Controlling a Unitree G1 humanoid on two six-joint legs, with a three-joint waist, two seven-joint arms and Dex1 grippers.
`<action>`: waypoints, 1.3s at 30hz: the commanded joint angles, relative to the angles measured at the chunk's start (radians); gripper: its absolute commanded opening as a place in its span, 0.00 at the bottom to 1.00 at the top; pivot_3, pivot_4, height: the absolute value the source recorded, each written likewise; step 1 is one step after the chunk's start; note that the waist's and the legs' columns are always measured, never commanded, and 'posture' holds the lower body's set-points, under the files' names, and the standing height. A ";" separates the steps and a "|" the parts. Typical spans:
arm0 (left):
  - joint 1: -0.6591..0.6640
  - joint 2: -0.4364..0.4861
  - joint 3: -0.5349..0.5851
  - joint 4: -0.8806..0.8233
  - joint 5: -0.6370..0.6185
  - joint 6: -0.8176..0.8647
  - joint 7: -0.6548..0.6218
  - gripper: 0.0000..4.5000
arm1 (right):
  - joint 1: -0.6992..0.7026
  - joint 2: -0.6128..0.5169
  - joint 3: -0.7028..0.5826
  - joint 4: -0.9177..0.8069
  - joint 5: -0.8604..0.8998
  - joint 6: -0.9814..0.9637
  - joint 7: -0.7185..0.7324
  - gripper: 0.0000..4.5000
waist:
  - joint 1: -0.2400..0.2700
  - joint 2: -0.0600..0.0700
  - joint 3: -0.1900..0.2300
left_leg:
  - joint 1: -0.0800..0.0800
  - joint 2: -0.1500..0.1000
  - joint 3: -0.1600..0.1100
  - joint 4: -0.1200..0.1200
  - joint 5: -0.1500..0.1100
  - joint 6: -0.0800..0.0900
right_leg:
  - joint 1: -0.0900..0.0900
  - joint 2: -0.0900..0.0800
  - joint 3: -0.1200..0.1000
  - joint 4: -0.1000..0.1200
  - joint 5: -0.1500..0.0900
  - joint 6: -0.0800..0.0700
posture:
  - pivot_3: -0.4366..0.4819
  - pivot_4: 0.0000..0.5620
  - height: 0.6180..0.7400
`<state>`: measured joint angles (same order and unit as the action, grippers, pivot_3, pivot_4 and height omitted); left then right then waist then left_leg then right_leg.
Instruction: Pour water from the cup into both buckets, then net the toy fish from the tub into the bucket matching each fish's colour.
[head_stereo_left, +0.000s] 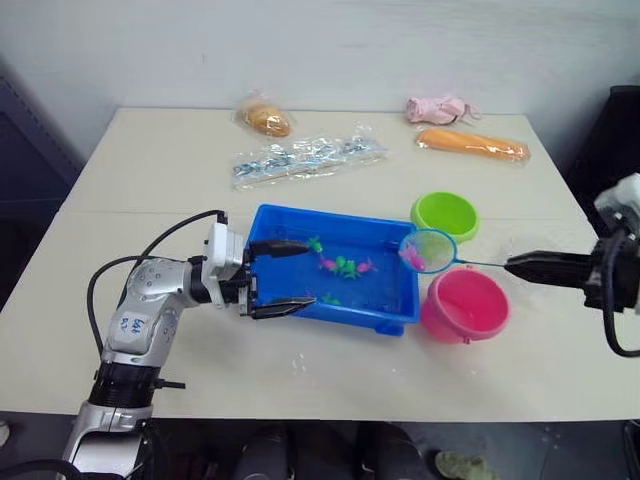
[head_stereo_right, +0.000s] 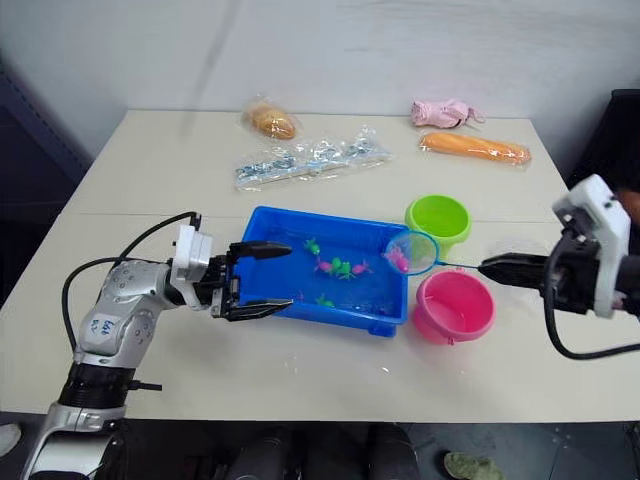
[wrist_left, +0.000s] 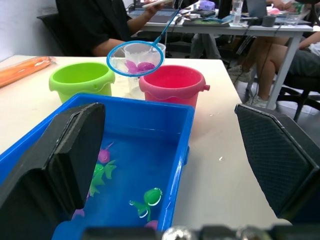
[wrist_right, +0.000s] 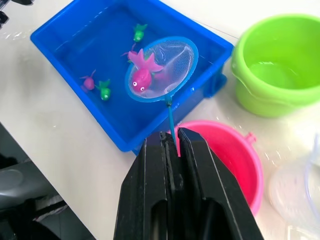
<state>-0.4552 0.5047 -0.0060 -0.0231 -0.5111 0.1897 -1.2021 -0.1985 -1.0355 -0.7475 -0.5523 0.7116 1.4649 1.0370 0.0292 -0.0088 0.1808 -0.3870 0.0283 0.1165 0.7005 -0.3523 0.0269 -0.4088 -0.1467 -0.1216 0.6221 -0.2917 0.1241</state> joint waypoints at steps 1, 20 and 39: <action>-0.039 -0.020 -0.025 0.027 -0.015 0.001 -0.040 0.99 | 0.105 0.103 -0.206 -0.125 0.011 -0.036 -0.050 0.00 | 0.000 -0.001 -0.001 | 0.000 0.000 0.000 0.000 0.000 0.000 | 0.000 0.000 0.000 0.000 0.000 0.000 | 0.48 0.27 1.00; -0.063 -0.050 -0.061 0.038 0.001 0.009 -0.084 0.99 | 0.683 0.523 -0.088 -0.059 -0.401 -1.321 -0.036 0.00 | -0.010 0.001 -0.001 | 0.004 -0.005 0.004 0.000 0.001 0.001 | 0.002 0.002 0.006 -0.001 0.002 0.003 | 0.48 0.27 1.00; -0.042 -0.062 -0.065 -0.020 -0.005 0.037 -0.030 0.99 | 0.691 0.443 -0.055 0.235 -0.984 -2.239 -0.366 0.00 | -0.010 0.001 -0.001 | 0.018 0.002 0.004 -0.003 -0.001 -0.001 | 0.014 0.003 0.008 -0.005 0.000 0.000 | 0.48 0.27 1.00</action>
<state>-0.4997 0.4447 -0.0705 0.0030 -0.5026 0.2288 -1.2344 0.4912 -0.5770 -0.7599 -0.3242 -0.2326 -0.7197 0.7226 0.0194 -0.0077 0.1794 -0.3693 0.0301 0.1207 0.6973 -0.3530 0.0255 -0.3953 -0.1437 -0.1134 0.6168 -0.2916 0.1245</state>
